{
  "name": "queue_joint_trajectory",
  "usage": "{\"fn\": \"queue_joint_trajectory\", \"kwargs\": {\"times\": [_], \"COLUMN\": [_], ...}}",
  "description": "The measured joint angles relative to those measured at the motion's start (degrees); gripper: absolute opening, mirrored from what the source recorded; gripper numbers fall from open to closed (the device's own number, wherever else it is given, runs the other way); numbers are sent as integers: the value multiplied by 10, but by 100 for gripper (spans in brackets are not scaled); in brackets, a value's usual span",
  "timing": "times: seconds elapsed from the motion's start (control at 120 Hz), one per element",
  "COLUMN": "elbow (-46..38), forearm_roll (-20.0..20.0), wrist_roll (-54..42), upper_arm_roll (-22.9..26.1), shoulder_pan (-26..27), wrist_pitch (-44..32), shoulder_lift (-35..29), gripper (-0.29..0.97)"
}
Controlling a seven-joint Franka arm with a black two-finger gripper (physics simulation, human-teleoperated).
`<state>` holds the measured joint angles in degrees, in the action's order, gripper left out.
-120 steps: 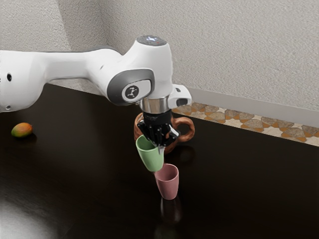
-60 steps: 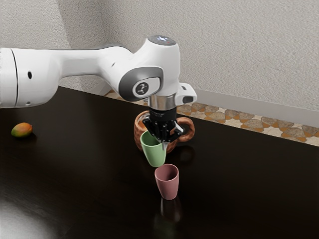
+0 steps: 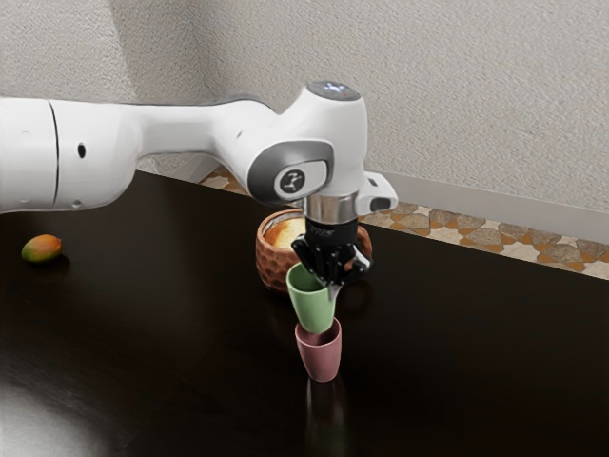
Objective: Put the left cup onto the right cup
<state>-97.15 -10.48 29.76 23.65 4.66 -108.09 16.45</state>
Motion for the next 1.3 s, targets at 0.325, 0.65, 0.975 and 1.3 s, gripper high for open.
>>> {"fn": "queue_joint_trajectory", "kwargs": {"times": [0.325, 0.65, 0.975, 1.3], "elbow": [2, 1, 2, 5], "forearm_roll": [1, 6, 7, 6], "wrist_roll": [9, 15, 25, 29], "upper_arm_roll": [0, -1, 3, 1], "shoulder_pan": [3, 4, 8, 12], "wrist_pitch": [-5, -4, 5, 34], "shoulder_lift": [12, 17, 10, -37], "gripper": [-11, -6, 18, 54]}}
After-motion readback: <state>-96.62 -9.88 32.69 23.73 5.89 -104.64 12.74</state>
